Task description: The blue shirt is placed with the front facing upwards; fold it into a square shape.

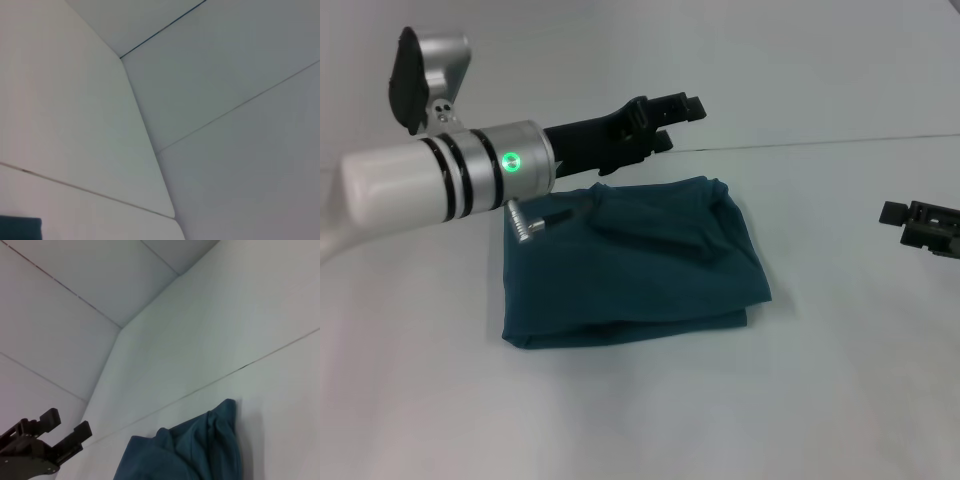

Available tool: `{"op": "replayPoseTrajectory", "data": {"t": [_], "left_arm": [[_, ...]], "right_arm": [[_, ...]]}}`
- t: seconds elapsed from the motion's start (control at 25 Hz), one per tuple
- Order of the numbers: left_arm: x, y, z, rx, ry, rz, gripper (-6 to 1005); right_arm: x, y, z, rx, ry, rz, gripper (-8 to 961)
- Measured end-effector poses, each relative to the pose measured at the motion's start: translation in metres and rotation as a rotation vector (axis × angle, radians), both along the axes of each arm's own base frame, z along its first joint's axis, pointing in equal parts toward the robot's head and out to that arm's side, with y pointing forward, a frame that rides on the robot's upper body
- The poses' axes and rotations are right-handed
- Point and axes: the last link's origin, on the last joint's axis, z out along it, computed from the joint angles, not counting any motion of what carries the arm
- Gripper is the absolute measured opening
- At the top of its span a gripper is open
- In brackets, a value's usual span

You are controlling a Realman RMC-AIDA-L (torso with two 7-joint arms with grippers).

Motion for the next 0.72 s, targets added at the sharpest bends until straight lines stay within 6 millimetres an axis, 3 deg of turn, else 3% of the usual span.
{"op": "replayPoseTrajectory", "data": {"t": [0.16,0.4,0.56,0.72], "left_arm": [[-0.014,-0.008,0.012,-0.032,0.012,-0.035,594],[-0.061,-0.037,0.051,-0.086,0.042,-0.067,858],[-0.094,-0.065,0.071,-0.087,0.143,-0.14,898],[-0.117,-0.086,0.078,-0.117,0.251,-0.201,908]], "right_arm": [[-0.004,0.003,-0.002,-0.033,-0.039,0.028,857],[-0.023,0.023,-0.004,-0.099,-0.14,0.1,857],[-0.04,0.039,-0.001,-0.109,-0.167,0.13,857],[-0.057,0.052,0.0,-0.134,-0.178,0.139,857]]}}
